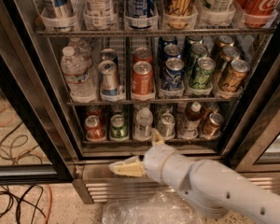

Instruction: Pick coke can from bottom shelf of fridge

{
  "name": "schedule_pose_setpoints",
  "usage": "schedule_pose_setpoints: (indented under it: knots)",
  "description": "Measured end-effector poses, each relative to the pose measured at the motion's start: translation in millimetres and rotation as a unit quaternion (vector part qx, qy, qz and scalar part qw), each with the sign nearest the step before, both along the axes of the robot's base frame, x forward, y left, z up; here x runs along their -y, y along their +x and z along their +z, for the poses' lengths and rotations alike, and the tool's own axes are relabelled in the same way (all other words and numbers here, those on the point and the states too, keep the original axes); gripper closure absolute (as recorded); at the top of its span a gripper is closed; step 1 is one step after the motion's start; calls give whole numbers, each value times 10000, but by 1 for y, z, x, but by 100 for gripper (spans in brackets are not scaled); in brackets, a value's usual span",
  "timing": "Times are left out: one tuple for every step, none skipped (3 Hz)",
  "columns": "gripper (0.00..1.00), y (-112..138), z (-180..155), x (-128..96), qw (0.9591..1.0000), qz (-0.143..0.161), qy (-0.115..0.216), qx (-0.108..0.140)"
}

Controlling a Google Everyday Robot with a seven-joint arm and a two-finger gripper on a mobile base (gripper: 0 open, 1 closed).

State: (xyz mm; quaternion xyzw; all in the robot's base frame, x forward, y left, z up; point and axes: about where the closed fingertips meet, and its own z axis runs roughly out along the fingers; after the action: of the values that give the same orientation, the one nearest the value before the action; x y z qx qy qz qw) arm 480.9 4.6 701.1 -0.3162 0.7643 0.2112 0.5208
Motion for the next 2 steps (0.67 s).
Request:
schedule_pose_setpoints:
  knots:
    - [0,8,7,-25,9991,-89,412,61]
    - [0,8,7,-25,9991,-89,412,61]
